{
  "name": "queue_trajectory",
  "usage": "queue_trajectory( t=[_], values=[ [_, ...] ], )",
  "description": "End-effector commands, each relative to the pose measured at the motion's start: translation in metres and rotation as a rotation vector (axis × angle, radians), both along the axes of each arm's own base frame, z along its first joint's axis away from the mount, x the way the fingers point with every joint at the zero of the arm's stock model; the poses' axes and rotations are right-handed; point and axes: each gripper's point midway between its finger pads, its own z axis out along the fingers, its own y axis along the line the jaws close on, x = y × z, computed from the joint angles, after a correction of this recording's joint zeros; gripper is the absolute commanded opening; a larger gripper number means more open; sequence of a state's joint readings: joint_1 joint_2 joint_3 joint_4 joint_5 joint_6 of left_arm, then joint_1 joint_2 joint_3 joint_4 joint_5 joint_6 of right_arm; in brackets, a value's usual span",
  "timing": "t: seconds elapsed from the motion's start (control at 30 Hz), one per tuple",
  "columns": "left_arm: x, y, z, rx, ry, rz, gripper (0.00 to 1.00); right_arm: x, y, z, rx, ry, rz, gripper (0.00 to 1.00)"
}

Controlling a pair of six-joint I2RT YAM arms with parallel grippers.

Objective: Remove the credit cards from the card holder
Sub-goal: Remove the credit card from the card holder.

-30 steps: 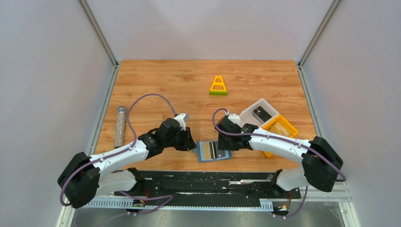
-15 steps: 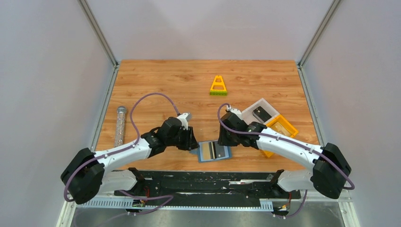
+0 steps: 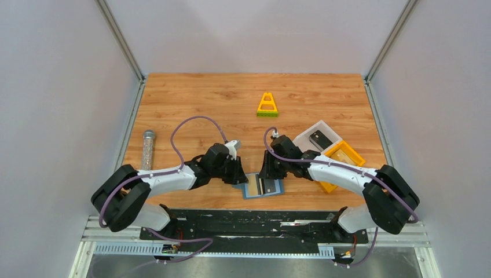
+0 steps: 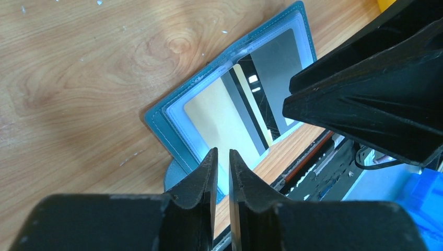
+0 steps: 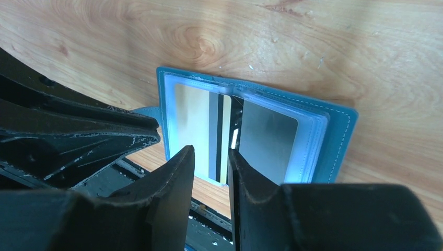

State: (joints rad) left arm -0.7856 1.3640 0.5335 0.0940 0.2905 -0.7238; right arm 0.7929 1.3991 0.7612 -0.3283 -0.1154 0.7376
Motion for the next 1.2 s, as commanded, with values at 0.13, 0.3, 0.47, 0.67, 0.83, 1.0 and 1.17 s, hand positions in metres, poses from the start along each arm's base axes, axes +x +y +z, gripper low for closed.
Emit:
queue_trajectory(
  t=[0.13,0.3,0.47,0.67,0.83,1.0,1.17],
  values=[
    [0.0,-0.012,-0.004,-0.054,-0.006,-0.027,0.17,0.003,0.014,-0.003,0.145,0.019,0.046,0.31],
    [-0.001,-0.008,-0.014,-0.028,0.007,-0.02,0.15,0.001,0.011,-0.014,0.138,0.044,0.037,0.31],
    [-0.004,-0.004,-0.024,-0.011,0.021,-0.012,0.15,-0.002,0.009,-0.028,0.137,0.075,0.033,0.31],
    [-0.006,-0.001,-0.03,-0.005,0.032,-0.006,0.13,-0.004,0.006,-0.039,0.135,0.093,0.028,0.31],
    [-0.007,0.0,-0.033,-0.002,0.038,-0.004,0.12,-0.008,0.006,-0.043,0.155,0.115,0.033,0.31],
    [-0.008,0.001,-0.034,-0.001,0.039,-0.002,0.11,-0.005,0.007,-0.04,0.193,0.099,0.033,0.29],
    [-0.008,0.003,-0.035,0.006,0.041,0.007,0.11,-0.002,0.004,-0.037,0.206,0.088,0.027,0.16]
  ],
)
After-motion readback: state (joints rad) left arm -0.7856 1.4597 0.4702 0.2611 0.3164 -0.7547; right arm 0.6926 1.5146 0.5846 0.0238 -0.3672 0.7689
